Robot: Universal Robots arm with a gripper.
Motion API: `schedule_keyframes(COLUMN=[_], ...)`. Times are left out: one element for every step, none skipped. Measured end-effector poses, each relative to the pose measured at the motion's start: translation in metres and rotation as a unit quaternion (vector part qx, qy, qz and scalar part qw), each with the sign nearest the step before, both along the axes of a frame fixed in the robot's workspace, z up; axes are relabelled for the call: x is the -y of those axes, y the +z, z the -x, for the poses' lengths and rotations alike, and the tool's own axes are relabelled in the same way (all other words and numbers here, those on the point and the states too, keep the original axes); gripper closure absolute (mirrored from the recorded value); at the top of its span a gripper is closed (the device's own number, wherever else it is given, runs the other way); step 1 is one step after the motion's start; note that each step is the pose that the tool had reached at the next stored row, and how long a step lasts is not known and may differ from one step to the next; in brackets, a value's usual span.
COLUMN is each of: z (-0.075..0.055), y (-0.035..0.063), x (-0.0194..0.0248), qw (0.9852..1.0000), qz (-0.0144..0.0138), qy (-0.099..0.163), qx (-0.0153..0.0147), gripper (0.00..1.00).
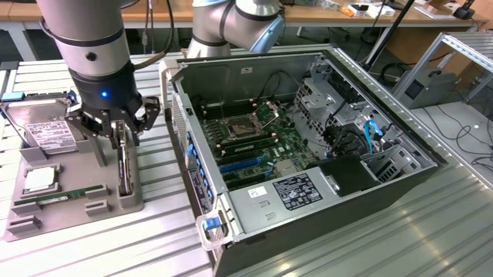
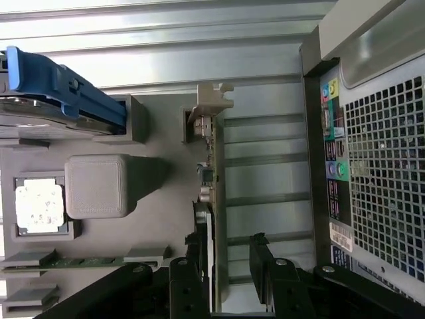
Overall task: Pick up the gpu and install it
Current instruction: 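Pick up the gpu and move the gpu toward the slot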
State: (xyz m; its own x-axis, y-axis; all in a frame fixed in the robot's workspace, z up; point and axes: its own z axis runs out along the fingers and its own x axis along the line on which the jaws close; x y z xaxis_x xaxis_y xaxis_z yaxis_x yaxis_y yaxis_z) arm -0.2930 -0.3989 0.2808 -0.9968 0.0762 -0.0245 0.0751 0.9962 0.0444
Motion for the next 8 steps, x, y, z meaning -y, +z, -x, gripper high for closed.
schedule_keyframes(z=[0.001,0.002,0.003,0.004,0.005,0.006,0.008,0.008], y=[-0.0015,-0.0040,-0.0052,-0.0063,-0.0085,-0.0104,-0.0124,-0.0134], x=[0.0000,0.0001,0.0002,0.0003,0.0003,0.0003,0.0003,0.0003], qw=[1.0000,1.0000,1.0000,1.0000,1.0000,1.0000,1.0000,1.0000], qz=[0.0000,0.0000,0.0001,0.0001,0.0000,0.0001,0.0000,0.0000], qy=[0.000,0.000,0.000,0.000,0.000,0.000,0.000,0.000], qx=[0.0000,0.0000,-0.0001,-0.0001,0.0001,-0.0001,-0.0001,0.0000], gripper=[0.58,0.58,0.58,0.58,0.58,0.58,0.58,0.58])
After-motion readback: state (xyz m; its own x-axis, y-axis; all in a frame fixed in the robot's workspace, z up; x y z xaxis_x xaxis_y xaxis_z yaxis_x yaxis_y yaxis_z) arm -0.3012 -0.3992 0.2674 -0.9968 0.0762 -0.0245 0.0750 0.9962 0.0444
